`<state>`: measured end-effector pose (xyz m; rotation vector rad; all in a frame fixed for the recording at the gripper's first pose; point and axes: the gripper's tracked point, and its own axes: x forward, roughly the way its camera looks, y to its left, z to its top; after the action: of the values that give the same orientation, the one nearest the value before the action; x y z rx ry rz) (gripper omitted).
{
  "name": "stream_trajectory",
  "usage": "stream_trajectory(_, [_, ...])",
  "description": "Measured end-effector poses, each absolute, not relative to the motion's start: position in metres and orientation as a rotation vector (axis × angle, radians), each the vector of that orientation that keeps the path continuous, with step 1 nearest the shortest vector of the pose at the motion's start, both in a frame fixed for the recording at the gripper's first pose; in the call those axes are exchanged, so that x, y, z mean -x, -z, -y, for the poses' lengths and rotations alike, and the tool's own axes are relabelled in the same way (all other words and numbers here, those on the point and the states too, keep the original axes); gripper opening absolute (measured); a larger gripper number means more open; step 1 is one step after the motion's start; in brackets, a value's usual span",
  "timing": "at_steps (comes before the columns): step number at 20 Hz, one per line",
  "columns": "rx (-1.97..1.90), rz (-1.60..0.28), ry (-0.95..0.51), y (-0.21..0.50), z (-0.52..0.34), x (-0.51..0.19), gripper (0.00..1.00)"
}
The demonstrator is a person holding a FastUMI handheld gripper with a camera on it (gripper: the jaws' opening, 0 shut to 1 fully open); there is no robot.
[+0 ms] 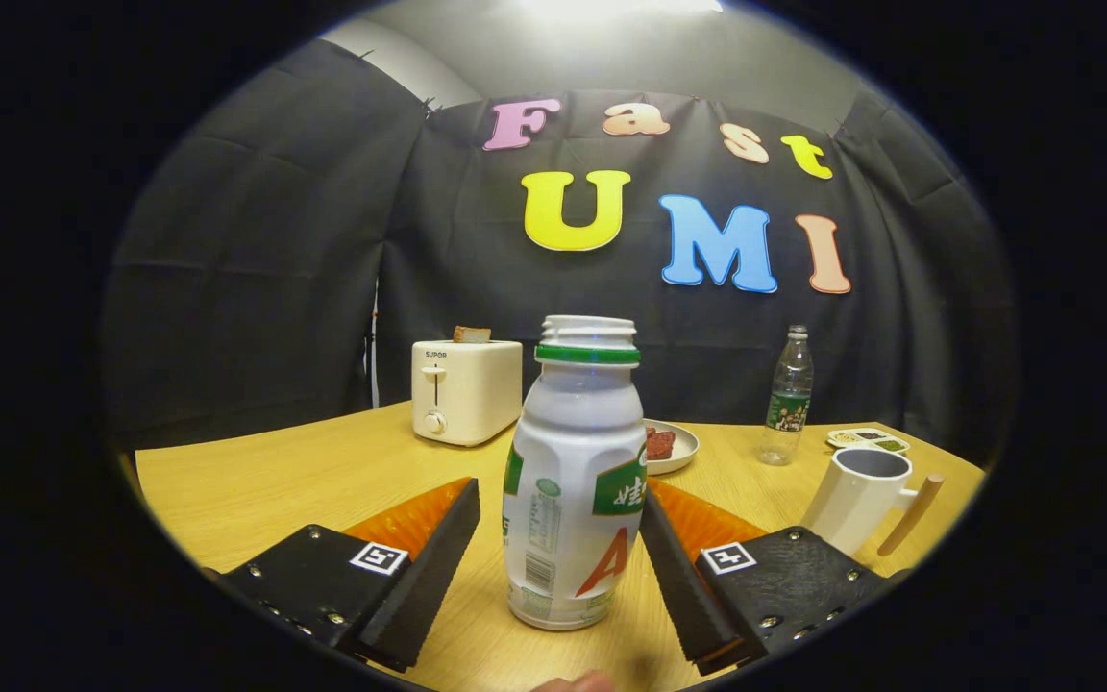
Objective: Take the bottle from table, then pour the juice into the cup, finally place the bottle on the coaster
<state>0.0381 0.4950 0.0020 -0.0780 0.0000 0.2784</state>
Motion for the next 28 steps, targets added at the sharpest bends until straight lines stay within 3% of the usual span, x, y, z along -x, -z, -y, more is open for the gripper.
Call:
stream_trajectory(2, [0.057,-0.005,-0.288,-0.002,-0.499,-0.040,0.75])
stream_trajectory(7, [0.049,-0.030,-0.265,-0.002,-0.494,-0.038,0.66])
stream_trajectory(28, [-0.619,-0.089,-0.239,-0.026,-0.417,-0.067,0.66])
